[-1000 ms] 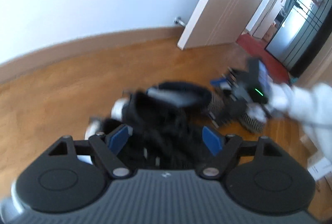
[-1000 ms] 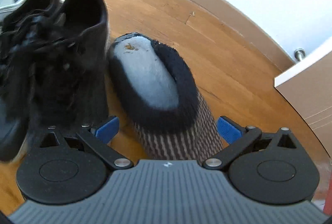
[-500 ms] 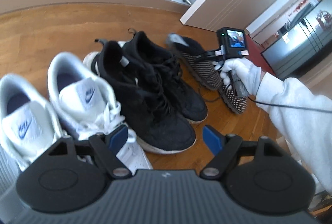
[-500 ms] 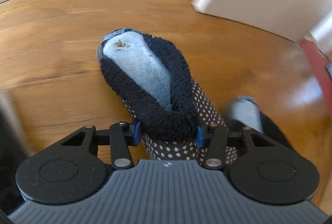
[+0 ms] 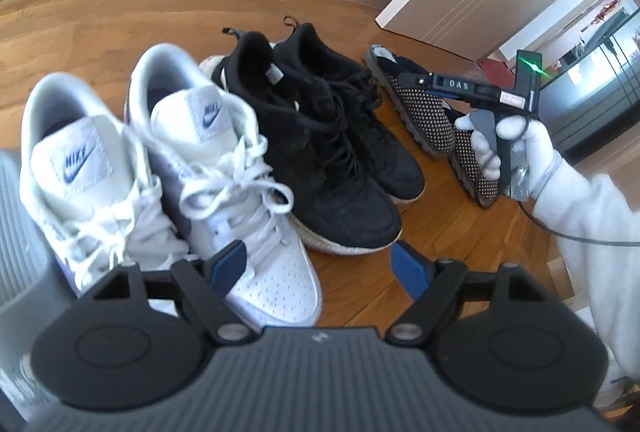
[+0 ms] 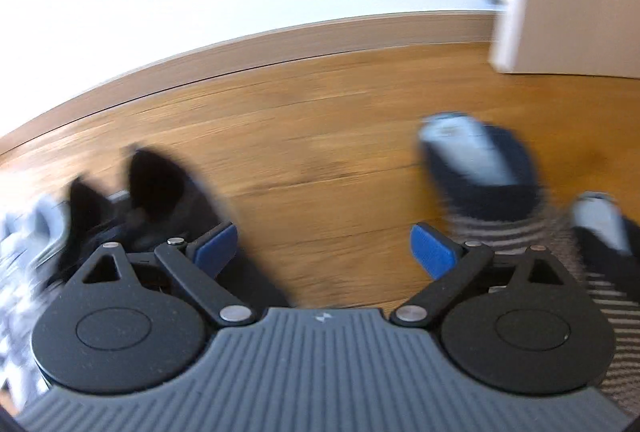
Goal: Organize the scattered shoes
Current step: 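Push the black sneakers together into line with the right gripper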
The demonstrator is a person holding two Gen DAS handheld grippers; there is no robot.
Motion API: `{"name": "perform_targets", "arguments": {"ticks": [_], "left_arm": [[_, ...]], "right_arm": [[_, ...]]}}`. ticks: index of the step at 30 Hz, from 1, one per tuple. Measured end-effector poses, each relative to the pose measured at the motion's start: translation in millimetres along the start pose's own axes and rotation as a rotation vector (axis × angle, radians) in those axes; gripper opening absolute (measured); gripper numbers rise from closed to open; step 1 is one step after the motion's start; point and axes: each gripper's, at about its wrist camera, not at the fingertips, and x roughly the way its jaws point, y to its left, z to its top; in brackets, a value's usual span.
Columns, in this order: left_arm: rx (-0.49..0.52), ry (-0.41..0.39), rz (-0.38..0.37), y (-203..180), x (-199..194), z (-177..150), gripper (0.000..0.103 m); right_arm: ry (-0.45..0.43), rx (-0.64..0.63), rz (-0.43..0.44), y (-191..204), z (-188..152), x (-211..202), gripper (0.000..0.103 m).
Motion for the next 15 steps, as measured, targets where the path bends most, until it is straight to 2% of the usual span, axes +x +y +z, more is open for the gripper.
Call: {"name": "perform_targets", "arguments": {"ticks": [3,5,6,10,13,14,15], "left_arm": [[0.015,0.012,0.014,0,-1,-5,0.078],[0.010,0.019,0.023,3,-3,-8,0.078],[0.000,0.021,0.027,6,-4,-9,0.078],[-0.022,0.017,0.032,16,-14,-14,0.078],[-0.034,0.010,0.047,24,-21,-16,0.078],[-0.042,0.004,0.055,26,-24,-16,0.078],[-0.050,-0.007,0.062,29,-29,-15,0.078]], "right_arm": [[0.073,0.020,0.153,8,-3,19,0.102],[0.172,0.034,0.272,16,-9,36,0.103],[0.211,0.014,0.296,23,-13,43,0.103],[0.271,-0.204,0.174,79,-33,57,0.103],[0.323,-0.188,0.174,99,-34,58,0.103],[0.350,-0.200,0.196,114,-38,57,0.101],[0.371,-0.235,0.179,132,-44,55,0.101]]}}
